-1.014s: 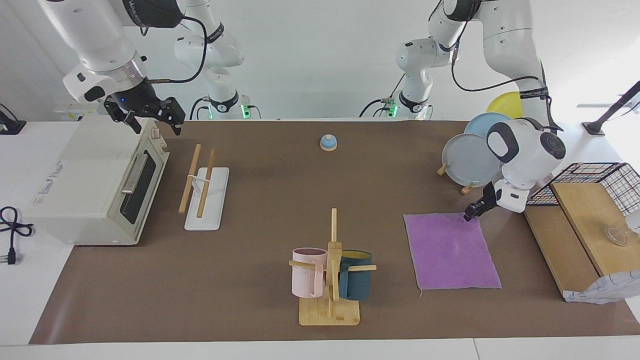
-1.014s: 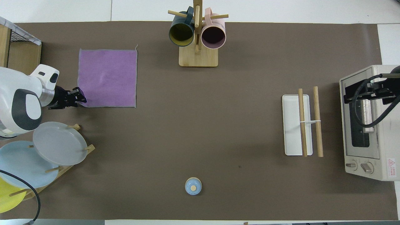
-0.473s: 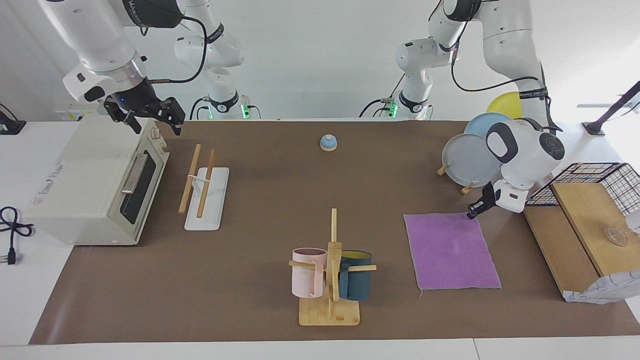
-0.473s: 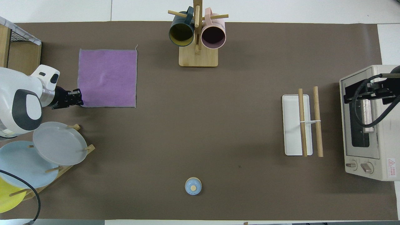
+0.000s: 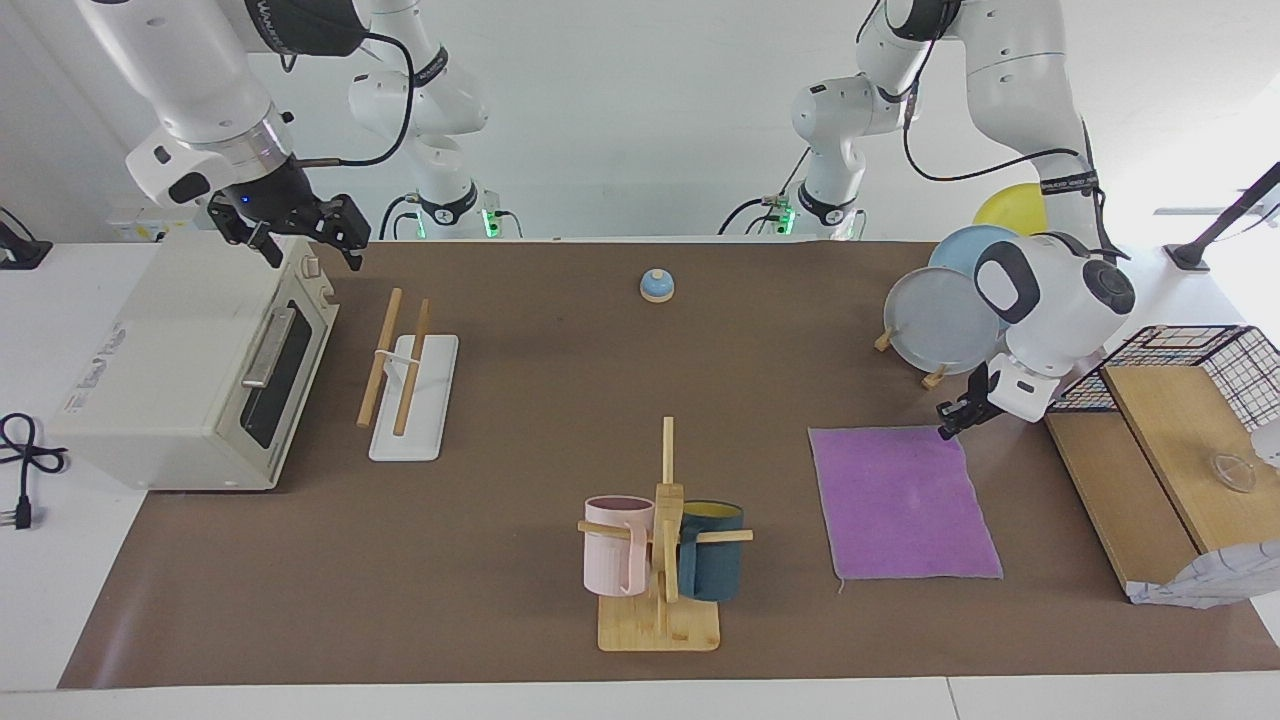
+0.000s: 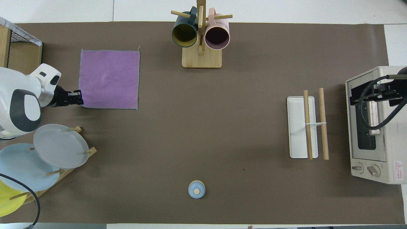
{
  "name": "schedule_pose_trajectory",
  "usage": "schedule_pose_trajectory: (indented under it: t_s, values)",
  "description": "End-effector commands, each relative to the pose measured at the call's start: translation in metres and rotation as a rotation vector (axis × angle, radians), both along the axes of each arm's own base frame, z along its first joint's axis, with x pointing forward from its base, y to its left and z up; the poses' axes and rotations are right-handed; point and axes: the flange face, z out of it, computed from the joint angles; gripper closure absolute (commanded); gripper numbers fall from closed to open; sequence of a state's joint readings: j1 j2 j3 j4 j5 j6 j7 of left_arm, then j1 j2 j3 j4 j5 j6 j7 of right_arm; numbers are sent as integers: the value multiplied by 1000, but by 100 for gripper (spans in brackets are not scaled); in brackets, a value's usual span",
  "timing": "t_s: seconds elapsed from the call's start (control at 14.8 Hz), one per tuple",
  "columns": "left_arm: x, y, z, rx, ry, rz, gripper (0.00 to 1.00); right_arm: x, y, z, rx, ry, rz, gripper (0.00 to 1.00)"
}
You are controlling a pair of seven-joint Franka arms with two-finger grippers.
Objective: Fold towel and hang on rack
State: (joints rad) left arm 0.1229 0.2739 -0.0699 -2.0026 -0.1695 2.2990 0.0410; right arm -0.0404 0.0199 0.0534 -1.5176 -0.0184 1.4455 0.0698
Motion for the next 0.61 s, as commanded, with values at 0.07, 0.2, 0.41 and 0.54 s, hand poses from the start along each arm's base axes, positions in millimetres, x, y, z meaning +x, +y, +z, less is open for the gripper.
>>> schedule_pose_trajectory:
  t_s: [0.07, 0.2, 0.41, 0.54]
  values:
    - [-3, -35, 50, 35, -67, -138, 100, -6, -1, 3, 20, 5, 19, 0]
    - [-12, -70, 70, 51, -91, -208, 100, -6, -1, 3, 20, 5, 19, 0]
    - [-27, -151, 79, 146, -110, -358, 100, -6, -1, 3, 20, 5, 19, 0]
    - [-52, -194, 66, 209, -107, -444, 100, -6, -1, 3, 20, 5, 19, 0]
